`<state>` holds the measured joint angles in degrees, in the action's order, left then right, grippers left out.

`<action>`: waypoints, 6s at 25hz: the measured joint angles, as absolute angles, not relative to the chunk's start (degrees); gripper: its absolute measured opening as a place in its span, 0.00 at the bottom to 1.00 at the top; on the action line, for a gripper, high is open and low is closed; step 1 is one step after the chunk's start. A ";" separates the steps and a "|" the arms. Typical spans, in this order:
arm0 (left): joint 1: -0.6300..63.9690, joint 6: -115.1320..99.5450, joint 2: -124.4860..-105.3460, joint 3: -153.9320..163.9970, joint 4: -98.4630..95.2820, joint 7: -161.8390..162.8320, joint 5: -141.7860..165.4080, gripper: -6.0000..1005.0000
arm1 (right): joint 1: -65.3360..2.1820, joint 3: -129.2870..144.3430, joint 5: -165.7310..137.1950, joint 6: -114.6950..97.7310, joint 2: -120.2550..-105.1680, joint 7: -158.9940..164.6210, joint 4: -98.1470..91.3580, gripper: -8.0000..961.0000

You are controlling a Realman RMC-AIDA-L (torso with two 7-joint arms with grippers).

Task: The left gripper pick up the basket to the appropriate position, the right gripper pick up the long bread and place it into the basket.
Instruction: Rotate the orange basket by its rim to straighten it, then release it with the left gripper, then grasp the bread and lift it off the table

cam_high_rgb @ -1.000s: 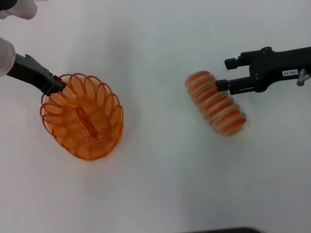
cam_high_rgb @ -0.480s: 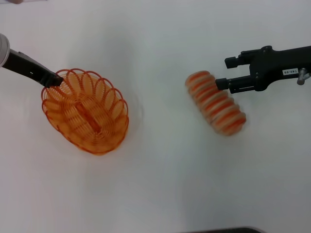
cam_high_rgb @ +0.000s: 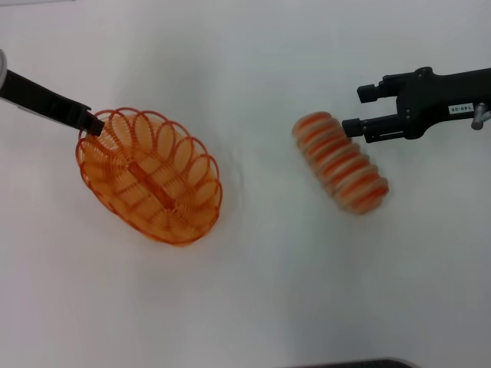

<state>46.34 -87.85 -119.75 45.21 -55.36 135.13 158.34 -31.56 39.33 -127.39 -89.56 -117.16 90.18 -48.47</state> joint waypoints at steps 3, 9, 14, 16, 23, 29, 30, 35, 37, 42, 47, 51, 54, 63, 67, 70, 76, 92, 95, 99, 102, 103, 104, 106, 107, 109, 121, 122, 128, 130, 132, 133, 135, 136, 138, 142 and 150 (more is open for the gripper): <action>46.71 -89.04 -119.68 42.18 -55.40 135.86 158.11 0.08 | -31.60 39.30 -127.37 -89.46 -117.15 90.17 -48.51 0.81; 46.69 -90.64 -118.86 39.76 -54.75 137.77 155.40 0.07 | -31.94 39.18 -127.35 -89.48 -117.15 90.13 -48.83 0.81; 45.78 -90.99 -119.05 38.37 -54.66 139.29 154.57 0.07 | -32.15 38.86 -127.35 -89.53 -117.16 90.15 -49.07 0.81; 44.93 -90.40 -119.30 37.93 -54.62 140.11 154.34 0.07 | -32.17 38.34 -127.35 -89.35 -117.20 90.16 -49.07 0.81; 41.77 -89.51 -120.52 35.82 -54.78 141.94 150.65 0.07 | -32.26 37.46 -127.29 -88.98 -117.27 90.09 -49.07 0.81; 39.37 -89.09 -121.96 35.21 -55.53 142.19 147.32 0.07 | -32.27 36.51 -127.18 -87.53 -117.51 89.77 -49.04 0.81; 39.07 -88.87 -122.27 35.19 -55.88 142.22 146.96 0.07 | -32.31 36.05 -126.87 -87.33 -117.59 89.81 -49.04 0.81; 37.68 -87.35 -123.79 34.83 -57.69 142.55 145.87 0.07 | -32.08 35.46 -125.21 -86.58 -117.68 89.90 -49.04 0.81; 37.06 -86.87 -123.87 34.88 -57.72 142.85 144.75 0.07 | -31.85 35.38 -124.62 -86.03 -117.74 89.97 -49.02 0.81; 35.08 -85.31 -123.96 35.04 -57.25 143.05 141.38 0.07 | -31.62 34.92 -124.35 -84.18 -118.30 89.97 -48.85 0.81; 34.06 -84.15 -124.24 35.32 -56.91 143.39 140.90 0.07 | -31.62 34.08 -124.28 -83.83 -118.71 89.78 -48.86 0.81; 33.29 -82.16 -124.40 35.88 -55.24 143.43 139.78 0.07 | -31.64 33.96 -123.18 -83.70 -118.81 89.56 -48.88 0.81; 33.18 -80.49 -124.27 36.17 -53.55 143.08 138.98 0.07 | -31.55 33.99 -122.66 -83.60 -118.84 89.45 -48.89 0.81; 32.70 -76.14 -124.38 38.70 -52.37 143.12 137.34 0.07 | -31.55 33.97 -122.24 -82.87 -118.89 89.38 -48.78 0.81; 32.16 -74.73 -124.33 38.94 -52.45 143.48 136.31 0.07 | -31.56 33.94 -122.23 -82.70 -118.96 89.38 -48.77 0.81; 31.68 -74.00 -124.34 39.05 -52.44 143.64 135.39 0.07 | -31.62 33.95 -122.23 -82.47 -119.13 89.38 -48.77 0.81; 31.04 -72.75 -124.45 39.13 -52.06 143.76 134.76 0.07 | -31.85 34.36 -122.23 -81.52 -119.18 89.38 -48.78 0.81; 30.33 -66.62 -124.53 45.57 -49.58 143.84 130.48 0.07 | -32.17 34.39 -122.26 -81.28 -119.26 89.38 -48.78 0.81; 29.87 -65.51 -124.59 46.18 -49.52 143.88 129.05 0.07 | -32.17 34.32 -122.26 -81.28 -119.27 89.38 -48.78 0.81; 29.33 -63.52 -124.63 48.13 -48.79 143.88 126.76 0.07 | -32.17 34.36 -122.26 -81.28 -119.27 89.38 -48.76 0.81; 29.28 -62.52 -124.63 48.84 -48.21 143.88 126.24 0.07 | -32.17 34.42 -122.26 -81.29 -119.27 89.38 -48.73 0.81; 29.28 -62.28 -124.63 48.94 -48.11 143.86 126.06 0.07 | -32.17 34.42 -122.26 -81.30 -119.27 89.38 -48.72 0.81; 29.27 -61.99 -124.63 49.11 -48.06 143.86 125.90 0.07 | -32.19 34.43 -122.26 -81.30 -119.27 89.38 -48.72 0.81; 29.24 -61.62 -124.63 49.47 -47.98 143.85 125.69 0.07 | -32.22 34.44 -122.26 -81.30 -119.27 89.38 -48.70 0.81; 29.22 -61.55 -124.63 49.56 -47.96 143.86 125.62 0.07 | -32.22 34.45 -122.26 -81.30 -119.27 89.38 -48.69 0.81; 29.18 -61.13 -124.63 50.04 -47.88 143.86 125.55 0.06 | -32.23 34.45 -122.26 -81.30 -119.27 89.38 -48.69 0.81; 28.92 -59.79 -124.63 51.72 -48.38 143.88 125.45 0.09 | -32.34 34.57 -122.25 -81.22 -119.27 89.38 -48.76 0.82; 28.92 -59.79 -124.63 51.72 -48.38 143.88 125.45 0.09 | -32.34 34.57 -122.25 -81.22 -119.27 89.38 -48.76 0.82; 28.91 -59.80 -124.63 52.04 -48.54 143.88 125.41 0.14 | -32.35 34.63 -122.25 -81.09 -119.27 89.38 -48.78 0.82; 28.91 -59.87 -124.63 52.04 -48.58 143.87 125.39 0.16 | -32.35 34.63 -122.25 -80.94 -119.27 89.38 -48.78 0.82; 28.84 -60.31 -124.61 52.01 -48.79 143.64 125.02 0.20 | -32.35 34.63 -122.25 -80.88 -119.27 89.38 -48.78 0.82; 28.77 -60.41 -124.59 52.01 -48.83 143.58 124.95 0.23 | -32.35 34.63 -122.25 -80.86 -119.27 89.38 -48.78 0.82; 28.59 -60.77 -124.55 52.02 -49.16 143.43 124.87 0.30 | -32.34 34.63 -122.25 -80.77 -119.27 89.38 -48.78 0.82; 28.50 -60.98 -124.55 52.03 -49.39 143.36 124.87 0.32 | -32.34 34.63 -122.25 -80.69 -119.27 89.38 -48.78 0.82; 28.28 -61.63 -124.50 52.03 -49.90 143.26 124.87 0.36 | -32.34 34.63 -122.25 -80.47 -119.27 89.38 -48.78 0.82; 28.05 -63.26 -124.38 51.84 -51.41 142.98 124.74 0.47 | -32.35 34.63 -122.25 -79.95 -119.27 89.38 -48.78 0.82; 27.17 -68.59 -124.04 46.29 -53.30 126.55 112.19 0.68 | -32.43 34.55 -121.68 -79.39 -119.32 89.34 -48.76 0.82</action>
<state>27.17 -68.59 -124.04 46.29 -53.30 126.55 112.19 -32.43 34.55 -121.68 -79.39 -119.32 89.34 -48.76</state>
